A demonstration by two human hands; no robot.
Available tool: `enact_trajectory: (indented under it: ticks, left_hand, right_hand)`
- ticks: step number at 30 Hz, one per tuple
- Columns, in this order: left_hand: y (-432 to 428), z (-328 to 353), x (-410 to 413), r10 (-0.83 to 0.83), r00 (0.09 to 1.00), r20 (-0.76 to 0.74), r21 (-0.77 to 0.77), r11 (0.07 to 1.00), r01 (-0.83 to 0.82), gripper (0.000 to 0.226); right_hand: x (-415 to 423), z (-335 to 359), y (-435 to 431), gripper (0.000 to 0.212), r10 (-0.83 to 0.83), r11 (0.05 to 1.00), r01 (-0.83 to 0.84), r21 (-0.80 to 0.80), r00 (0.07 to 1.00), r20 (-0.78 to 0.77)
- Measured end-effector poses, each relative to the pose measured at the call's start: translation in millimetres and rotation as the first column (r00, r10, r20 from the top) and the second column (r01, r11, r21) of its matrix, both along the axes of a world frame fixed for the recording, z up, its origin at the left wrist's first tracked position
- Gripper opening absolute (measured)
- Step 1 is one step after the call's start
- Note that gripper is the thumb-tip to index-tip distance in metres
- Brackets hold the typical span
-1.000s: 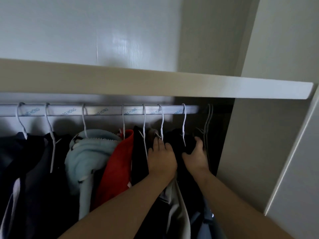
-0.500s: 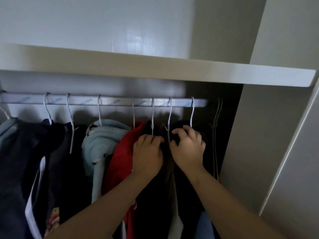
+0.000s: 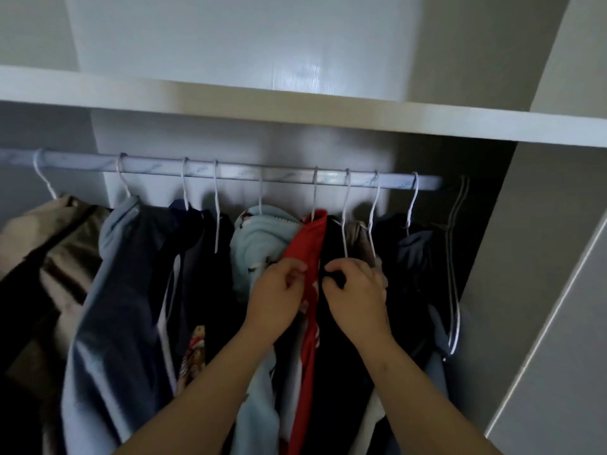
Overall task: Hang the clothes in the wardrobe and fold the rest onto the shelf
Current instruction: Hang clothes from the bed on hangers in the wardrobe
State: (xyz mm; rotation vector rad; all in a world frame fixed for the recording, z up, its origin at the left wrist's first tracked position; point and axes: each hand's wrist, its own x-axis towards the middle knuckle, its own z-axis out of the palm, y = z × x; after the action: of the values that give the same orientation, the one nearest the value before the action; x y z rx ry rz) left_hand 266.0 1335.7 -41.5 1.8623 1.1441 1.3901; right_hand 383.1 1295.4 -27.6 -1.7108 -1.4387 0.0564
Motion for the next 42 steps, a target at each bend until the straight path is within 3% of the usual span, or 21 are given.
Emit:
enact_trajectory:
  ticks: [5, 15, 25, 38, 42]
  left_hand:
    - [-39, -14, -58, -0.041, 0.996, 0.076, -0.135, 0.989, 0.051, 0.026]
    - [-136, -56, -148, -0.134, 0.988, 0.073, -0.333, 0.931, 0.151, 0.030]
    - [-245, -86, -177, -0.193, 0.981, -0.001, -0.478, 0.862, 0.169, 0.025]
    - [-501, -159, -195, -0.262, 0.963, -0.057, -0.686, 0.711, 0.153, 0.023]
    - [-585, -172, -213, -0.297, 0.950, -0.100, -0.725, 0.676, 0.134, 0.023]
  right_hand:
    - [-53, -18, -35, 0.022, -0.005, 0.997, -0.003, -0.077, 0.995, -0.102]
    - [-150, -85, -144, 0.026, -0.117, 0.971, 0.032, -0.236, 0.928, -0.354]
    - [-188, -105, -262, 0.022, -0.249, 0.942, 0.125, -0.312, 0.881, -0.401]
    - [-214, -174, -527, 0.020, -0.362, 0.880, 0.109, -0.461, 0.782, -0.506]
    - [-235, -195, -613, 0.019, -0.423, 0.851, 0.103, -0.515, 0.714, -0.558]
